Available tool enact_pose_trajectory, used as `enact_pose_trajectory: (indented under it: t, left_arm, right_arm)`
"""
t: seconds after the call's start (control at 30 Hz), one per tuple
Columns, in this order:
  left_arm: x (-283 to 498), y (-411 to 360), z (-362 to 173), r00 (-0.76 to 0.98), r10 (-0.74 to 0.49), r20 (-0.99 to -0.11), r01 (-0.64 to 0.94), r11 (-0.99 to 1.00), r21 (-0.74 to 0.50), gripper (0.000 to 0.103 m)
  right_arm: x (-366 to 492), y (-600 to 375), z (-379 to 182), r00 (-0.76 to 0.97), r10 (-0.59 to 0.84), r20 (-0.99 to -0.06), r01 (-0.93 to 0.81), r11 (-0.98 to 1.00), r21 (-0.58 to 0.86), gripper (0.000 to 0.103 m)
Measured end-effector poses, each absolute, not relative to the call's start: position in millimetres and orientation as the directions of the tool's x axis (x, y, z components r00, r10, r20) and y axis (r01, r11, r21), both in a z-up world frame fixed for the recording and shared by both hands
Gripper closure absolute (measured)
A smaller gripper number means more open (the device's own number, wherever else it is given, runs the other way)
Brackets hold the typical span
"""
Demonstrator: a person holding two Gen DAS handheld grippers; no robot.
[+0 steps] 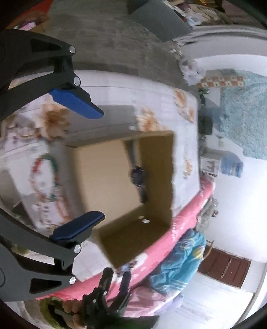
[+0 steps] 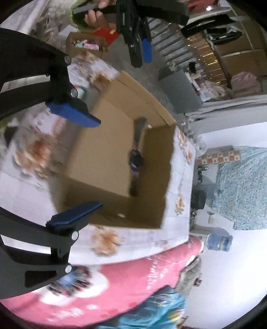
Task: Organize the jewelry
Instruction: 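Move both tools back toward the multicoloured bead bracelet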
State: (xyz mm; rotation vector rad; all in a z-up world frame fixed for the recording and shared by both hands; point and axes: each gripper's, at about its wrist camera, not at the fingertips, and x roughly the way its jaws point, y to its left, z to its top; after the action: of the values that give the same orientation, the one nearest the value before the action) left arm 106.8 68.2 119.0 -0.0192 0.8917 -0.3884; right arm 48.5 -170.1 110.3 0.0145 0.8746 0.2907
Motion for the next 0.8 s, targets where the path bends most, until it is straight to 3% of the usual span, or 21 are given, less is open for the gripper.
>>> enact_pose_trajectory:
  t: [0.37,0.8]
  left_arm:
    - [71.6,76.9,7.7,0.431,-0.208,-0.878,0.196,0.971,-0.134,0.014]
    - [88.7,54.7,-18.4,0.454,-0.079,-0.887,0.224,0.974,0.029,0.01]
  right_arm:
    - [-9.3,-117.8,19.8,0.526,0.175,-0.832,-0.125,0.984,0.129,0.023]
    - [-12.5,-100.1,11.1,0.558,0.089,-0.825,-0.064,0.996,0.064,0.009]
